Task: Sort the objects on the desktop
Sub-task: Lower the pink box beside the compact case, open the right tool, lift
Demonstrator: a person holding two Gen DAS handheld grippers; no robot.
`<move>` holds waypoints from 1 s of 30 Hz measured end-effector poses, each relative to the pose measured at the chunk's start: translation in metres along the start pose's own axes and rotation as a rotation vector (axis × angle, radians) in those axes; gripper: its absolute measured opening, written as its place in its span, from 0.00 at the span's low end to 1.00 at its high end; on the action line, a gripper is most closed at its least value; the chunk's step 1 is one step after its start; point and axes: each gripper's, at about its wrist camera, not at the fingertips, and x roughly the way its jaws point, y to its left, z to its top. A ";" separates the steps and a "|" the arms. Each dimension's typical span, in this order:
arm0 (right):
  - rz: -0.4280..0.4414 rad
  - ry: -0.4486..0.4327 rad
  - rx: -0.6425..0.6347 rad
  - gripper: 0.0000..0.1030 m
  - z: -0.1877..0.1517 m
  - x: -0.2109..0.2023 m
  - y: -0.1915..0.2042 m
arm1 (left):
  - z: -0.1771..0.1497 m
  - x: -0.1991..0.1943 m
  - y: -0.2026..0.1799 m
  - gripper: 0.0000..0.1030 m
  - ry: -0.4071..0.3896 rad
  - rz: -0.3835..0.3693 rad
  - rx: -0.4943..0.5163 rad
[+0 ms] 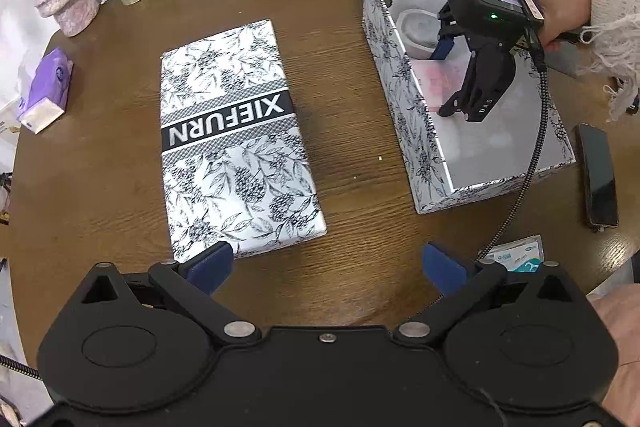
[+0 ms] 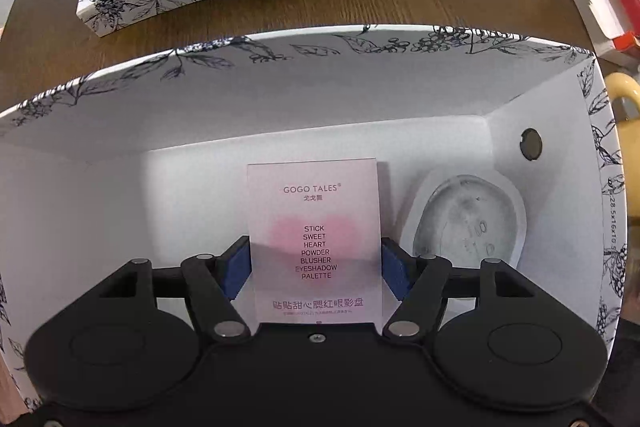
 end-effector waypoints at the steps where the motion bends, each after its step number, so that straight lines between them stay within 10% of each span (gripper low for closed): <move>1: 0.004 -0.003 -0.004 0.68 -0.001 0.000 -0.001 | 0.001 0.000 -0.001 0.99 -0.001 -0.001 0.005; 15: -0.025 -0.031 0.046 0.86 -0.014 -0.015 0.003 | -0.005 -0.009 -0.017 0.99 -0.034 -0.006 0.040; 30: -0.211 -0.186 0.195 1.00 -0.012 -0.120 0.017 | -0.028 -0.036 -0.023 0.99 -0.102 -0.035 0.140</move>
